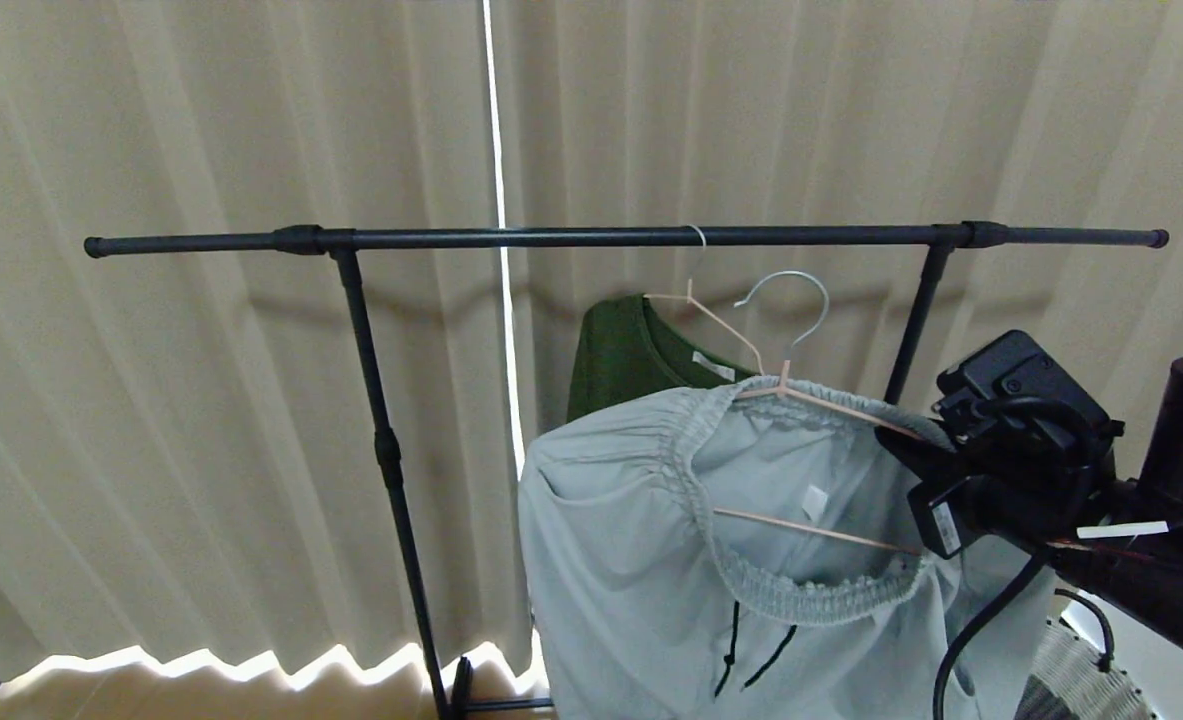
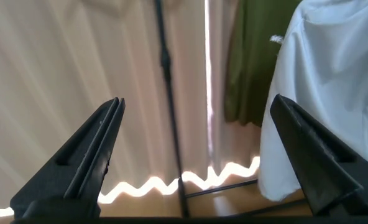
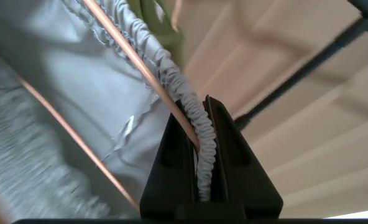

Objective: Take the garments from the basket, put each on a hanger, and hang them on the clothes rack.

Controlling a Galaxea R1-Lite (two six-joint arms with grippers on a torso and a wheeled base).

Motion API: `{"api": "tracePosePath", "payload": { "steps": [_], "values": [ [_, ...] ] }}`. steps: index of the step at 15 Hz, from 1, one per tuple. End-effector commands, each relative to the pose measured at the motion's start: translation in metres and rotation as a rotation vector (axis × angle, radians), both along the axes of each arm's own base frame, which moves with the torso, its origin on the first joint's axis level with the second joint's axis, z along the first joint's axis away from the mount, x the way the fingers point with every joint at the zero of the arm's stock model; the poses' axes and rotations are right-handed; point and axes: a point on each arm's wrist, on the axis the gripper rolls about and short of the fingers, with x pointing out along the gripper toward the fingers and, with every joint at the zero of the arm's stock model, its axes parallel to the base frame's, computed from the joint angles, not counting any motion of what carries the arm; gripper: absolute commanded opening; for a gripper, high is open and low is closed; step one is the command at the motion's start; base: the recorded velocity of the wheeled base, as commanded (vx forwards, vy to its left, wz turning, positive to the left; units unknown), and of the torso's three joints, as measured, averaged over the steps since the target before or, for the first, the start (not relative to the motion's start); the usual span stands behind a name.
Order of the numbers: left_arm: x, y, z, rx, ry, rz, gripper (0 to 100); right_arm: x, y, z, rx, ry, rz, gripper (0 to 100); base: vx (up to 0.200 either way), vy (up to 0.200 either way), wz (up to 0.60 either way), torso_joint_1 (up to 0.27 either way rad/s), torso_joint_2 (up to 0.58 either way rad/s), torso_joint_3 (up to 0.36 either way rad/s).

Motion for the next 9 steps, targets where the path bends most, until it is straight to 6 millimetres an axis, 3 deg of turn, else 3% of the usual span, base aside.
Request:
{"api": "tracePosePath", "payload": {
  "steps": [1,9],
  "values": [
    [0.0003,0.0000,0.0001,0.001,0.003,0.000,100,-0.0001,0.0001,0.0000,0.000,-0.001,0.001,0,0.000,0.200,0.00,0.007,0.01,-0.002],
    [0.0003,-0.0001,-0.0003,0.000,0.008,-0.005,100,-0.0015,-0.0007,0.0021,0.030,-0.003,-0.006,0,0.000,0.000,0.00,0.000,0.00,0.000]
  ]
}}
